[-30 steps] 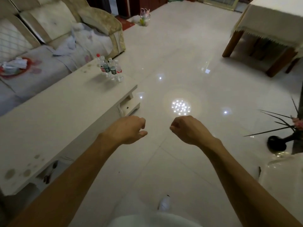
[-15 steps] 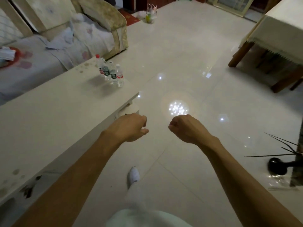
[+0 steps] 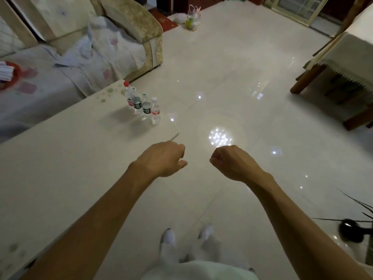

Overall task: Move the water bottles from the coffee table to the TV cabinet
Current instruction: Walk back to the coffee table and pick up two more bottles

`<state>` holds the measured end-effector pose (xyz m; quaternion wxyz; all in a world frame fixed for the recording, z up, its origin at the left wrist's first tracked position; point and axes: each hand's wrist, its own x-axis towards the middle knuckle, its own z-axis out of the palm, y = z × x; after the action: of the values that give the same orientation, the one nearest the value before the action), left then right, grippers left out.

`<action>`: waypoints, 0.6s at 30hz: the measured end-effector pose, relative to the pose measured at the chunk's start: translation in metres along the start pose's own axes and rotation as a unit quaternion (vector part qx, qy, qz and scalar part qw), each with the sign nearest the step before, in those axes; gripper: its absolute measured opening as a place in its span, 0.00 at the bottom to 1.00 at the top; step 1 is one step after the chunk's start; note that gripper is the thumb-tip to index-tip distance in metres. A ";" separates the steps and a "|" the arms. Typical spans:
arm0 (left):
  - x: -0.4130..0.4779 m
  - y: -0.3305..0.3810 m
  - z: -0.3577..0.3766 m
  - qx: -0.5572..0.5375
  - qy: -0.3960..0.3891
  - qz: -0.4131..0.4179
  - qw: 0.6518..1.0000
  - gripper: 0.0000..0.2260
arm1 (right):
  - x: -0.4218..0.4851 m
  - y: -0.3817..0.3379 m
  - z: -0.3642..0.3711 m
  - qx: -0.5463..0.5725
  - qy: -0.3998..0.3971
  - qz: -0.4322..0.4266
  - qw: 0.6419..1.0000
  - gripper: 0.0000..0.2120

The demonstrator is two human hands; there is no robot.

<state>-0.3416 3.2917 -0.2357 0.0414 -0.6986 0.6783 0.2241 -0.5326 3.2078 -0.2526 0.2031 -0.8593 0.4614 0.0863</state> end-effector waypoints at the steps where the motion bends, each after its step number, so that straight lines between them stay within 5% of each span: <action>1: 0.007 -0.005 -0.003 -0.001 -0.001 -0.004 1.000 0.16 | 0.009 0.000 -0.003 0.000 -0.002 -0.001 1.000 0.17; 18: 0.155 -0.037 -0.081 -0.043 0.021 -0.145 0.988 0.16 | 0.212 0.036 -0.089 0.004 -0.031 -0.117 0.993 0.14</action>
<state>-0.2887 3.1208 -0.2295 0.0289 -0.7953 0.5600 0.2304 -0.4474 2.9917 -0.2533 0.2296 -0.9035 0.3513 0.0869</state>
